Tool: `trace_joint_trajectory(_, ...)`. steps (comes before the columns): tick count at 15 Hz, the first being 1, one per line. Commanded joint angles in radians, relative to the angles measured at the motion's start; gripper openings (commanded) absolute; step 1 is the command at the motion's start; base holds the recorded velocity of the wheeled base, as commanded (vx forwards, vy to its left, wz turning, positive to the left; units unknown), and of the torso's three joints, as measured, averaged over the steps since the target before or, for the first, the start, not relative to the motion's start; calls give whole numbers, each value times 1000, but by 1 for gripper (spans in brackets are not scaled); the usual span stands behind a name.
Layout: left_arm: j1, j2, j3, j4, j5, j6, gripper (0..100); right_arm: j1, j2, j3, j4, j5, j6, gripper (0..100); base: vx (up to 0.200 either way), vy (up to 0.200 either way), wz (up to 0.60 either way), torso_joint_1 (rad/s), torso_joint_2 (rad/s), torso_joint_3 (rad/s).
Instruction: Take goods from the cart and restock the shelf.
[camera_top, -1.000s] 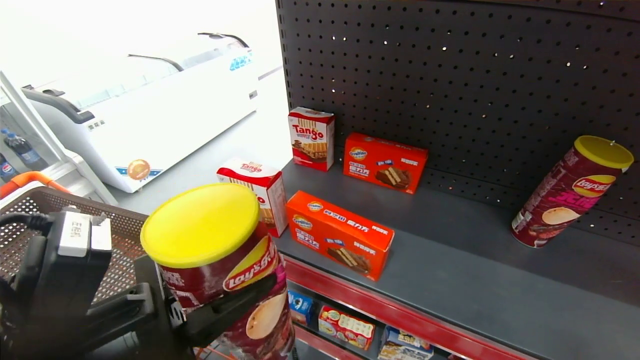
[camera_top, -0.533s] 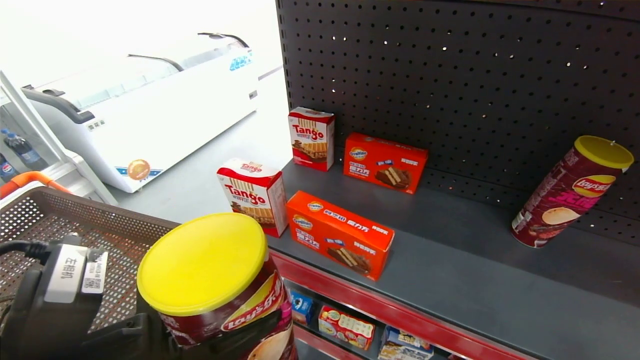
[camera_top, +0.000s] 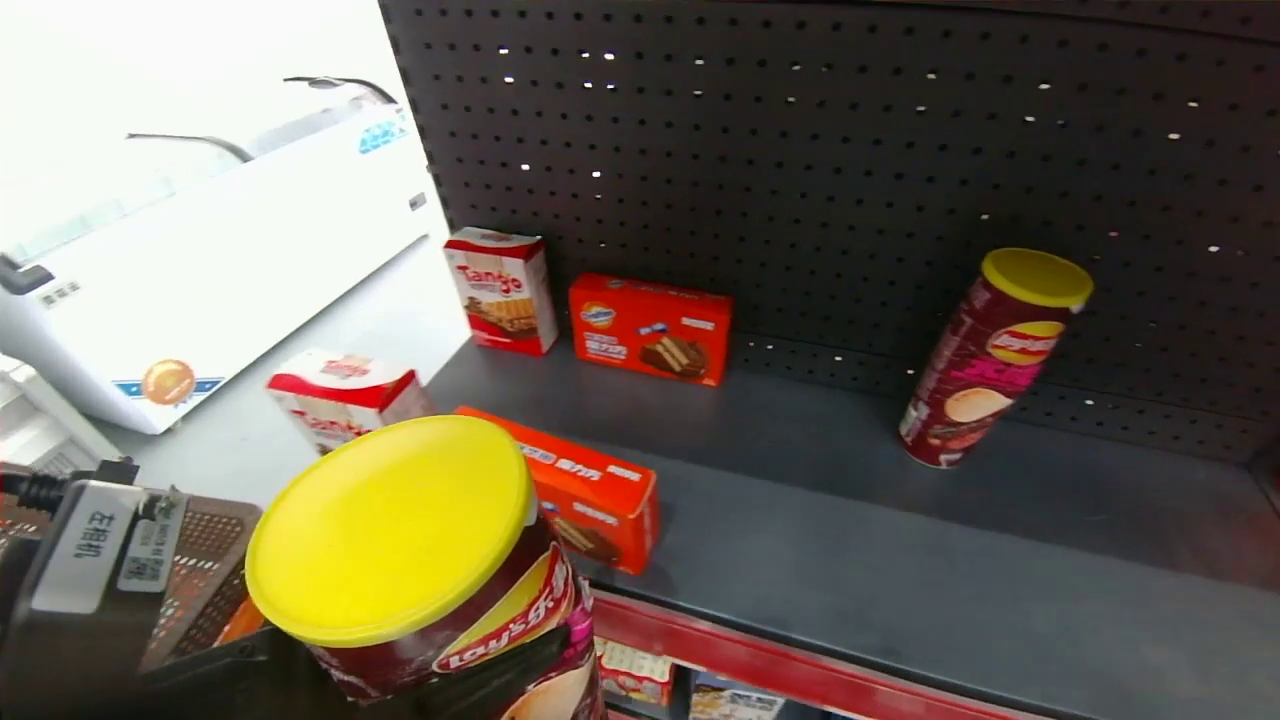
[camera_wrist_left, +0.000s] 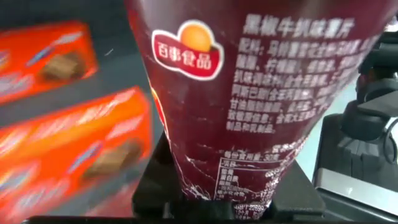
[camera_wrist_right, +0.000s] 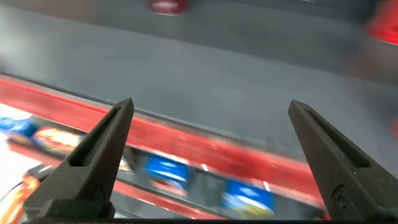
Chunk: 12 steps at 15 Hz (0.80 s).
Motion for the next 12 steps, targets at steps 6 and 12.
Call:
trace_joint_trajectory(6,4,5,-1,1,2,0,0,0,0,0,-1,0,2,100,0,0,-500,3,0,4)
trace_joint_trajectory(12,14,-2,10,4,11,-2,0,0,0,0,-1,0,0,100,0,0,0,0,0,0)
